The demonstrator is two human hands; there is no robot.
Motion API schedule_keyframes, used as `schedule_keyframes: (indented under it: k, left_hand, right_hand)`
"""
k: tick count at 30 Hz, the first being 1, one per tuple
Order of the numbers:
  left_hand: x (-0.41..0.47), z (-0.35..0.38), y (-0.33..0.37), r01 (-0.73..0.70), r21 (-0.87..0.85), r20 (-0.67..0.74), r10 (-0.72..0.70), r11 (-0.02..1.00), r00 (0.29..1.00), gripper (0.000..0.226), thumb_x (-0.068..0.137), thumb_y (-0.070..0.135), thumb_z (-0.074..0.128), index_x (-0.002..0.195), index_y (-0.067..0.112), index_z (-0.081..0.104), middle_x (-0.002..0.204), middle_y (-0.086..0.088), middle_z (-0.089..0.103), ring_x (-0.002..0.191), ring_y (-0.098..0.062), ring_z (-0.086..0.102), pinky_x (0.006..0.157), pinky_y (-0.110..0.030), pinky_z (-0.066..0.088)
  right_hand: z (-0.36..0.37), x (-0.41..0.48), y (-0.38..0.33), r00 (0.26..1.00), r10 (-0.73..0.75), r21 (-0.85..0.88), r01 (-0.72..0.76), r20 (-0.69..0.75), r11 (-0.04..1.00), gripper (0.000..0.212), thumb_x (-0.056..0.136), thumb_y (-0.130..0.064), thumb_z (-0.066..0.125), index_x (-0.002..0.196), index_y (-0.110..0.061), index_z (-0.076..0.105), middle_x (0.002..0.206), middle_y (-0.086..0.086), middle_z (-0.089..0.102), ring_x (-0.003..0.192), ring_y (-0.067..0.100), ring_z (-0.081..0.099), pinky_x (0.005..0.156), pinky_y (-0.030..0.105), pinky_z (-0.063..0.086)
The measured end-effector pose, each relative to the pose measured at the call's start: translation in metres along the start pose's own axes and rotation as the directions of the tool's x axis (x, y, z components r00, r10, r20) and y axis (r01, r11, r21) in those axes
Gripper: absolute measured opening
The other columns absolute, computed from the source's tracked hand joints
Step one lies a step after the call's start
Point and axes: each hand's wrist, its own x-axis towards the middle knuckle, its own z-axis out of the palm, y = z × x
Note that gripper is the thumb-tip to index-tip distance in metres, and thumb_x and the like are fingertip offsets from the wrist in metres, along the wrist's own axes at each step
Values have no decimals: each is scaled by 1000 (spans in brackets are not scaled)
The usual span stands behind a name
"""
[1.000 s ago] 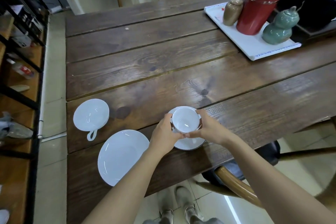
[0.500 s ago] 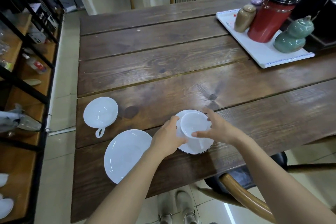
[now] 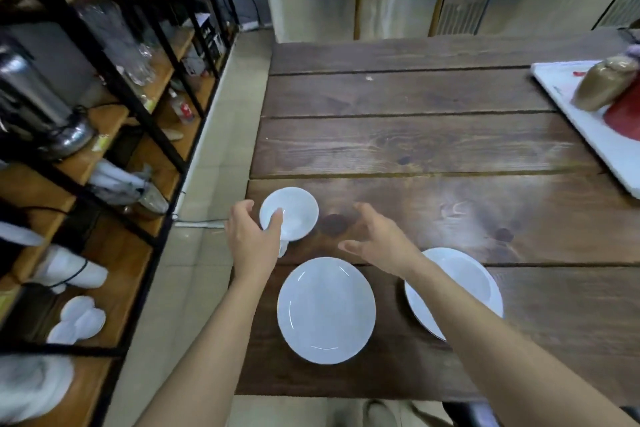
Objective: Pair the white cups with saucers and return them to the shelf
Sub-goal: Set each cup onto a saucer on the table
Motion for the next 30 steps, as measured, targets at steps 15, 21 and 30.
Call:
schedule_keyframes:
  k: [15, 21, 30]
  left_hand:
    - [27, -4, -16, 525, -427, 382, -379, 736, 843, 12, 92, 16, 56, 101, 10, 54, 115, -16, 60, 101, -32, 62, 70, -35, 57]
    - [12, -9, -5, 371, -354, 307, -268, 859, 913, 12, 94, 22, 52, 104, 17, 56, 94, -2, 62, 76, -19, 66, 50, -26, 54]
    - [-26, -14, -4, 298, -198, 333, -222, 934, 917, 25, 90, 34, 55, 79, 13, 49, 85, -6, 58, 77, -31, 67, 59, -43, 61]
  right_hand:
    - [43, 56, -35, 968, 136, 516, -229, 213, 825, 49, 80, -7, 71, 116, -19, 41, 119, 3, 48, 115, 26, 53, 87, 35, 53]
    - [36, 41, -32, 985, 164, 409, -172, 55, 896, 40, 84, -24, 67, 115, -20, 41, 116, 2, 53, 98, 24, 64, 72, 34, 61]
    - [33, 1, -19, 995, 99, 185, -92, -31, 978, 32, 89, -35, 58, 107, -18, 38, 104, -1, 56, 78, 16, 62, 57, 29, 60]
